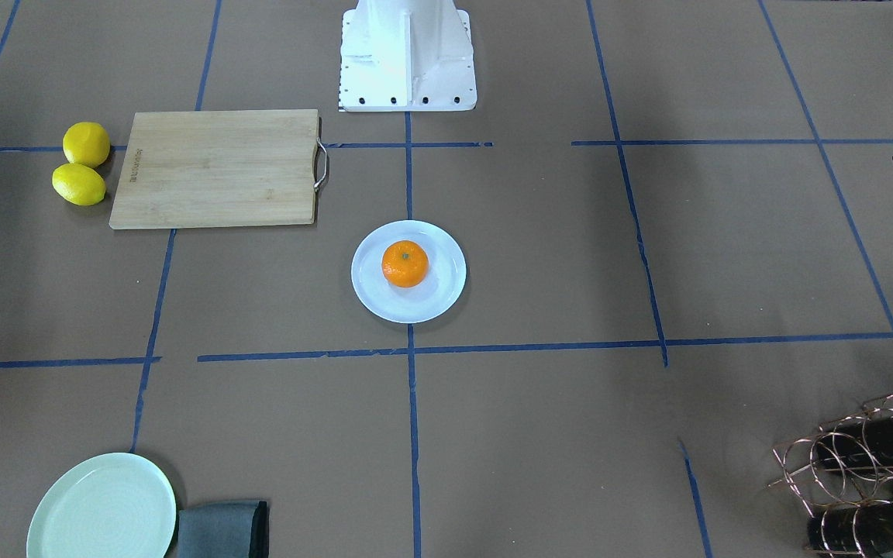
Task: Pick orange to plate
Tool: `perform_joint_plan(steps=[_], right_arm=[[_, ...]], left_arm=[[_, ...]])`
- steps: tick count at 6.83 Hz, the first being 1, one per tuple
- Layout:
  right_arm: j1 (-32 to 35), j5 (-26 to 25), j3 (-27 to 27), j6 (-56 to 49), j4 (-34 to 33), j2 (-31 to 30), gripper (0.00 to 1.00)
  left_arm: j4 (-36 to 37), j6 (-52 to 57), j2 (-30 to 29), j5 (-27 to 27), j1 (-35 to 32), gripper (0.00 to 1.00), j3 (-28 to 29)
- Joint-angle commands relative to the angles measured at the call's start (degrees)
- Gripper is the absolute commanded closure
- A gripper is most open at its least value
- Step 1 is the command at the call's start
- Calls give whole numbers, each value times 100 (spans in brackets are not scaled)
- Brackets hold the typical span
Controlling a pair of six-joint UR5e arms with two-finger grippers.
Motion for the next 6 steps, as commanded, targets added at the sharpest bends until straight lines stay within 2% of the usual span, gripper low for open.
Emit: perform_joint_plan(steps=[1,6], right_arm=[[0,48,-90,50,34,-24,0],[0,48,-90,68,34,90,0]], left_arm=[[960,1060,-22,43,-678,0,63],[937,1363,85,96,-699,0,46]])
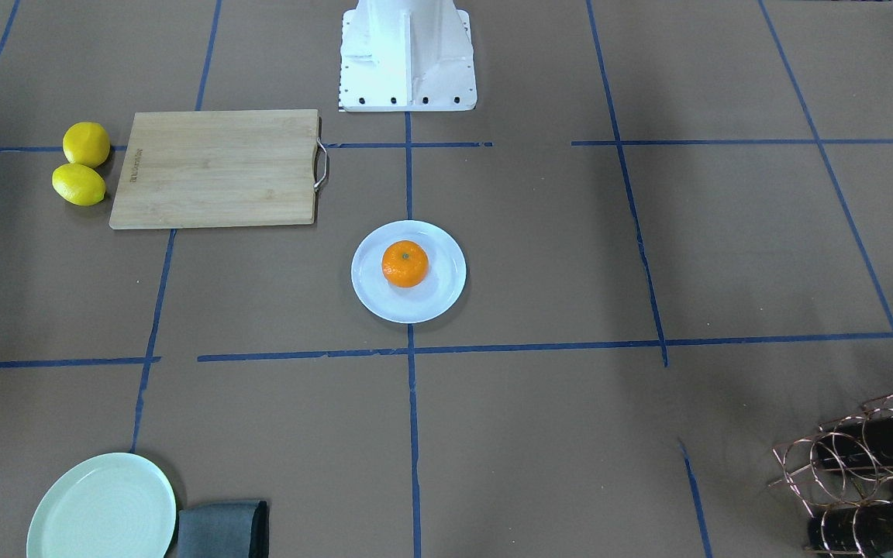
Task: Pick orange to plate
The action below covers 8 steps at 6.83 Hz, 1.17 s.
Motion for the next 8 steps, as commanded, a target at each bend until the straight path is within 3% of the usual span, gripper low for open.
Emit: perform_joint_plan(steps=[1,3,8], right_arm=[[3,0,14,-2,0,25,0],[-6,0,-12,-2,0,51,0],[3,-17,-91,359,0,112,0]], left_arm=[[-1,34,-237,362,5,0,51],[437,35,-651,542,14,0,42],[491,-598,-511,480,-3,0,289]])
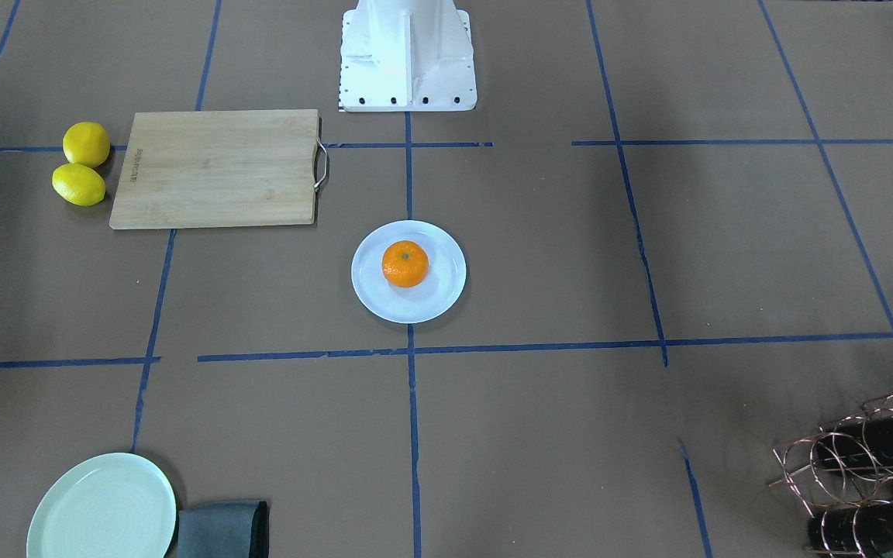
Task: Pick orange to plate
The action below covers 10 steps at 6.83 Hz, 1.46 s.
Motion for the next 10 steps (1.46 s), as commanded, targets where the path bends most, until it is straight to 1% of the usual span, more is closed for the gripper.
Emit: perform_joint_plan(steps=[1,4,5,7,9,10], right_arm=[[8,-31,-101,32,1,10,0],[-1,-57,-294,-56,10,19,0],[8,-66,-295,-47,10,132,0],[8,-49,-295,-47,10,142,0],[-1,-57,-356,-38,27,133,0],[8,-57,-530,-56,314,133,0]], left_arm=[[-27,-50,-7,-5,8,0,74],[-27,-50,-95,-5,8,0,170],[-27,-50,-217,-5,17,0,292],[8,-50,-410,4,17,0,329],[-1,-41,-412,-5,17,0,338],[8,-41,-429,-14,8,0,433]])
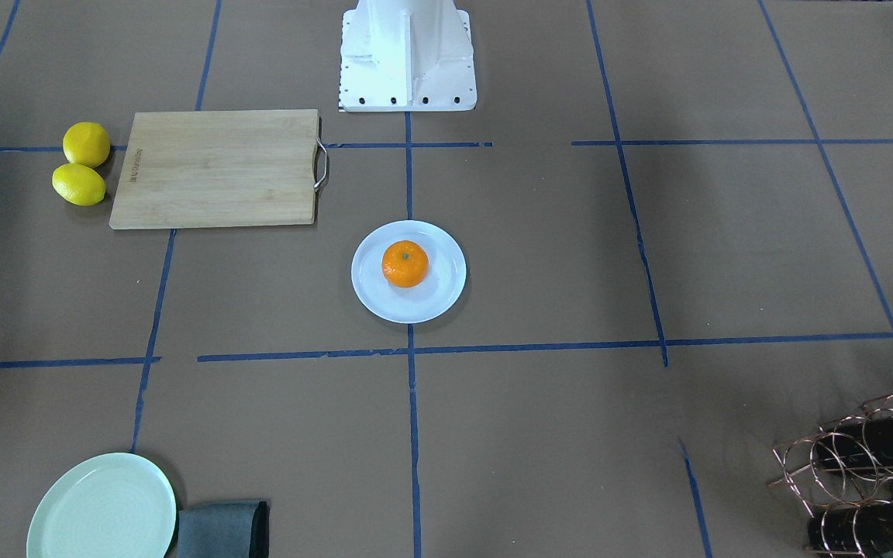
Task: Pick orange to plate
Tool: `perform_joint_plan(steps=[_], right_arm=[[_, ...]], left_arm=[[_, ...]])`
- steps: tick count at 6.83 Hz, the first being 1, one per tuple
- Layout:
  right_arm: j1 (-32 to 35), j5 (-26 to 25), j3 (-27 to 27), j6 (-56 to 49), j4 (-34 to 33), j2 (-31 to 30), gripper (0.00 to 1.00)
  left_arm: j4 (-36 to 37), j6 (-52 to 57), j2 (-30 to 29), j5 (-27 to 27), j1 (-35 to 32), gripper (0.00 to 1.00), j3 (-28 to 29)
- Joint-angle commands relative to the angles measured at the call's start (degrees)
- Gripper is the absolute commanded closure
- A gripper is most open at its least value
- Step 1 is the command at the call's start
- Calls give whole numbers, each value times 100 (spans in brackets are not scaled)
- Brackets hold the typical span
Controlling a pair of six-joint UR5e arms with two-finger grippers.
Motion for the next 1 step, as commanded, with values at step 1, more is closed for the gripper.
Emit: perform_joint_plan(steps=[1], right_arm=[[6,15,-407,-4,690,-3,0]], left_arm=[[24,-6,-8,-7,-25,0,-38]])
